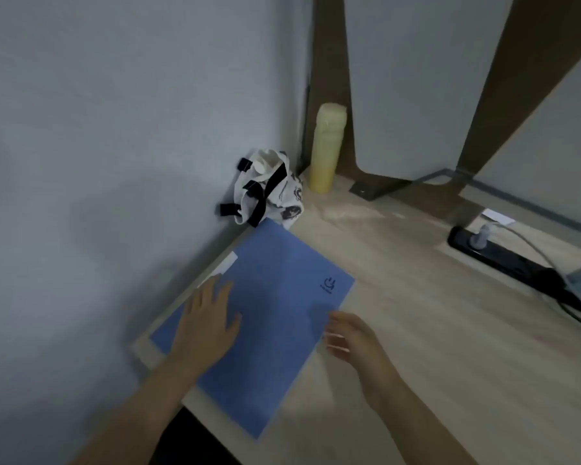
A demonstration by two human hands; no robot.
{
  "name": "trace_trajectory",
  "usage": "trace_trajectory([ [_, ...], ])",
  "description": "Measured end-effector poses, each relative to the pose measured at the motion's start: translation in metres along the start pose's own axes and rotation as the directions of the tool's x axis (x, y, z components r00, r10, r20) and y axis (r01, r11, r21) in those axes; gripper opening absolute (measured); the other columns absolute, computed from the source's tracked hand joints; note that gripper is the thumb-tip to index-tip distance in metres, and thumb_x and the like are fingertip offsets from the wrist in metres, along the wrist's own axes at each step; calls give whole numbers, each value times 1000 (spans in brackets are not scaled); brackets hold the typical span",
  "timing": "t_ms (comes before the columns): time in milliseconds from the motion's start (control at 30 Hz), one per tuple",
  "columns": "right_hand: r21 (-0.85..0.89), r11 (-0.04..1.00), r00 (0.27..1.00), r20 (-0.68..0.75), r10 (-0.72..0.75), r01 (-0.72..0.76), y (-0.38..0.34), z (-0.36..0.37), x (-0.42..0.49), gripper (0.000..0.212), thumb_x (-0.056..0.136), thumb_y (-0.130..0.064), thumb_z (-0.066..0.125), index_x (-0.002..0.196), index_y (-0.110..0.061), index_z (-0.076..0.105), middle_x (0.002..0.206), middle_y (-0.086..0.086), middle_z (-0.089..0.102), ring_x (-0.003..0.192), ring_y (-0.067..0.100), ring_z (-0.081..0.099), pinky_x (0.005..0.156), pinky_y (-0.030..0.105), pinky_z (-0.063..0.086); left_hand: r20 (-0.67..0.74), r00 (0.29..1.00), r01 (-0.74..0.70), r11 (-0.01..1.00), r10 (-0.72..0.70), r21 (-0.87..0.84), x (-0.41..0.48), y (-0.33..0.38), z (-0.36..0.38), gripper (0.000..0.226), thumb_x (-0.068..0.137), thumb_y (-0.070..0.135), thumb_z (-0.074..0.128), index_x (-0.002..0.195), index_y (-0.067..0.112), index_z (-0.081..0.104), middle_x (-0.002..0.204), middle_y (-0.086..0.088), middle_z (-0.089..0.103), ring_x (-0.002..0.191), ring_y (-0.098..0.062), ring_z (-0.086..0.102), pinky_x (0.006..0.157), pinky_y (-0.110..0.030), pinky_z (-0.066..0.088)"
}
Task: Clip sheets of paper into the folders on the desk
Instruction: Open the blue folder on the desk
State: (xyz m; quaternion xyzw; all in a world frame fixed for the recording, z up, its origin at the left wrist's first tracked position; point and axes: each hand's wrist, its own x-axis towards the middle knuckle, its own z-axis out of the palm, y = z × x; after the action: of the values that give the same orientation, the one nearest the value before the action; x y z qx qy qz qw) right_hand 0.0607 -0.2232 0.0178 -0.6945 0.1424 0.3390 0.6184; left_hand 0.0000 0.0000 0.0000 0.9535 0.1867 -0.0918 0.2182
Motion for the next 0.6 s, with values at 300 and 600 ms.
trace_trajectory([
  [300,-18,992,992,-44,121,-122,39,44,14,31,92,-11,48,121,-17,46,116,5,54,85,11,52,65,14,45,9,996,90,992,-89,-90,14,-25,25,85,90,46,49,149,12,-3,159,-8,2,147,-25,4,119,-40,13],
  [600,141,988,989,-120,86,-69,65,49,17,24,82,-3,55,104,-11,58,100,8,65,86,19,63,69,26,52,-86,980,168,980,-177,-104,14,-25,31,81,83,44,60,145,8,22,144,-16,30,133,-31,27,108,-41,31],
])
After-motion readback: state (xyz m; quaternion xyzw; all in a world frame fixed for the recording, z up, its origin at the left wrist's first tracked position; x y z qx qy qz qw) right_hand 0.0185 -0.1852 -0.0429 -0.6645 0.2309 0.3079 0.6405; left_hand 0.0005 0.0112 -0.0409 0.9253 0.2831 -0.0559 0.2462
